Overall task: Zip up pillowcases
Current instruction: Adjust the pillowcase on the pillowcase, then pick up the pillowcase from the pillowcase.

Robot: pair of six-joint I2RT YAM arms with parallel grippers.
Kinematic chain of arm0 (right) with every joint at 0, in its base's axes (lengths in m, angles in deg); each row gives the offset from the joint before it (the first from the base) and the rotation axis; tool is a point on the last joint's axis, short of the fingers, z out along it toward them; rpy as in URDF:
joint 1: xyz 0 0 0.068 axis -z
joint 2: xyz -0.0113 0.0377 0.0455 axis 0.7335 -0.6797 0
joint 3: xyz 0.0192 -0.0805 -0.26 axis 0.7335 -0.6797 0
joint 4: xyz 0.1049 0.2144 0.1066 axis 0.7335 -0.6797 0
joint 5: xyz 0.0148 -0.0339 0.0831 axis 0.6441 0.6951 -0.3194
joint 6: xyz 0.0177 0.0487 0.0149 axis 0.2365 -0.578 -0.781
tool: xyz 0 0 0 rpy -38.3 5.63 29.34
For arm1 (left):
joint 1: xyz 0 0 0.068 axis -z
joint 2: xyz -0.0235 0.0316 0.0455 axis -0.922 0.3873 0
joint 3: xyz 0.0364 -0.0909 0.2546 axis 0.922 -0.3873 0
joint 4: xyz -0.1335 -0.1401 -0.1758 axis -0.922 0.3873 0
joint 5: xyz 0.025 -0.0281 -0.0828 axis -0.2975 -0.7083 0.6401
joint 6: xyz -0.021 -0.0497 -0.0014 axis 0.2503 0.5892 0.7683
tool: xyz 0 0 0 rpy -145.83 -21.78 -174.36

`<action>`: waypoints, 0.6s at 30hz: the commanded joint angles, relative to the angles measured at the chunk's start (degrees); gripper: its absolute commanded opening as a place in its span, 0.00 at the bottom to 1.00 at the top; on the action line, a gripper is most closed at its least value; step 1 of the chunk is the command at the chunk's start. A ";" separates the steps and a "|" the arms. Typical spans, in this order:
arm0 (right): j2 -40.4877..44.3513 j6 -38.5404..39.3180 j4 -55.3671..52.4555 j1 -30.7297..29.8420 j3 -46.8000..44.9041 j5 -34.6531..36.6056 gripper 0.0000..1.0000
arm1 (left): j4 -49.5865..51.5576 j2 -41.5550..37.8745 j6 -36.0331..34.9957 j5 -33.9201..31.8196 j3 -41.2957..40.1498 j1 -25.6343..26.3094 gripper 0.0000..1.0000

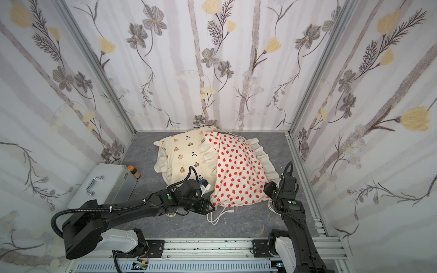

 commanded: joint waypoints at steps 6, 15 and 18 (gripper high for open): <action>2.82 -8.08 -0.63 -17.31 0.29 -2.96 0.40 | -12.43 5.50 4.06 0.35 -1.33 -0.05 0.40; 2.82 -13.57 4.09 -30.75 -2.67 -1.57 0.39 | -11.49 5.80 2.77 -2.09 -1.77 -0.13 0.20; 2.31 -14.97 6.42 -33.52 -4.24 -2.07 0.35 | -10.40 4.74 2.87 -1.56 -1.73 -0.14 0.11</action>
